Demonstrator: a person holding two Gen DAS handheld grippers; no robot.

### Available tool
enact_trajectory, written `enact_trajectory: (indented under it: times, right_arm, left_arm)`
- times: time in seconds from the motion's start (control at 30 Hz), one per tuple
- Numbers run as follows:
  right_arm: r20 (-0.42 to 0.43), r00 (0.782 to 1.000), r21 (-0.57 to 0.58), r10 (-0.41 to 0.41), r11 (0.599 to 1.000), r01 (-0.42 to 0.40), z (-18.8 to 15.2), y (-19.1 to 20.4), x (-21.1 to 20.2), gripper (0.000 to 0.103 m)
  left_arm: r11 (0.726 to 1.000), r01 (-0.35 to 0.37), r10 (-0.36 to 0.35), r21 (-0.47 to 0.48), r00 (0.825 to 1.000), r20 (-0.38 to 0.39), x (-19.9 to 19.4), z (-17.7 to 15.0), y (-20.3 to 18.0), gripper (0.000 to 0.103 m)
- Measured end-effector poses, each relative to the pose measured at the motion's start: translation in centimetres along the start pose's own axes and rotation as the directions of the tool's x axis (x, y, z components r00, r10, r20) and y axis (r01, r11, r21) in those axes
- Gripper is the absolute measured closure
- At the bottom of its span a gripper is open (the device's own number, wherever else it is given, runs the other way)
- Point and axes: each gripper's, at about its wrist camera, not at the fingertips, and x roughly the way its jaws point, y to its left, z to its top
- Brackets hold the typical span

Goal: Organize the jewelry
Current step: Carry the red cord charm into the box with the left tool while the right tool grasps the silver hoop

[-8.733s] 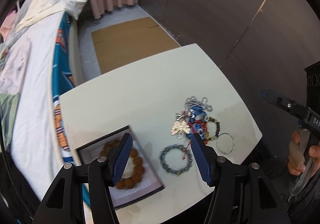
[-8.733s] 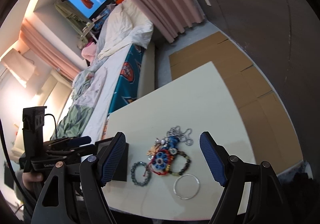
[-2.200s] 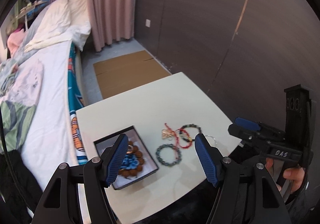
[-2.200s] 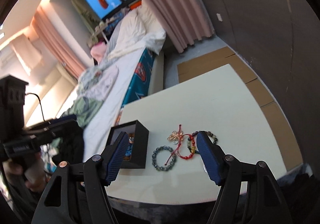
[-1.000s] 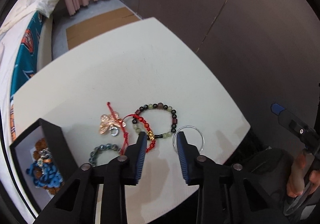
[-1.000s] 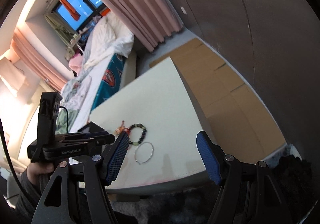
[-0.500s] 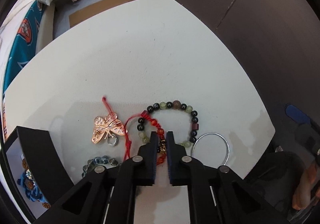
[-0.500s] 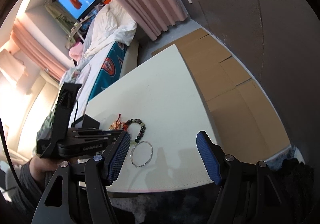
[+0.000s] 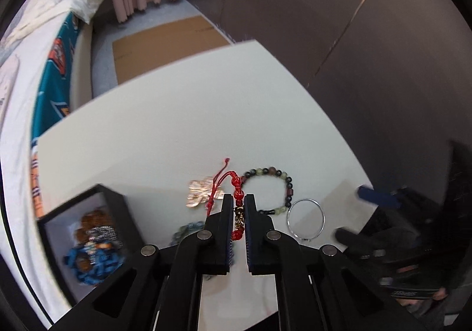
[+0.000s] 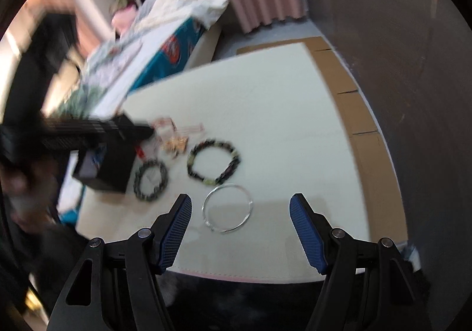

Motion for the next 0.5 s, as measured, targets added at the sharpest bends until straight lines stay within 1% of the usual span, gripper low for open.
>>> enact_trajectory:
  times: [0.13, 0.27, 0.4, 0.47, 0.5]
  right_arm:
    - [-0.065, 0.995, -0.061, -0.080, 0.995, 0.076, -0.1, 1.4, 1.8, 0.033]
    - [-0.098, 0.986, -0.104, -0.134, 0.987, 0.123, -0.2, 2.3, 2.7, 0.033]
    - [-0.157, 0.964, -0.151, -0.214, 0.970, 0.191, -0.5, 3.0, 4.4, 0.033]
    - [-0.161, 0.957, -0.169, -0.240, 0.962, 0.213, -0.5, 3.3, 4.6, 0.033]
    - [-0.163, 0.957, -0.164, -0.240, 0.963, 0.214, -0.6, 3.2, 4.5, 0.033]
  left_arm:
    - [1.000, 0.003, -0.002, -0.011, 0.999, 0.048, -2.9, -0.7, 1.3, 0.096]
    - [1.000, 0.001, 0.000, -0.013, 0.996, 0.085, -5.2, -1.4, 2.3, 0.096]
    - [1.000, 0.004, -0.002, -0.021, 0.992, 0.123, -7.5, -1.8, 3.4, 0.096]
    - [1.000, 0.004, -0.001, -0.026, 0.990, 0.140, -8.3, -1.9, 3.9, 0.096]
    - [1.000, 0.003, 0.001, -0.029, 0.988, 0.152, -9.0, -2.2, 4.2, 0.096]
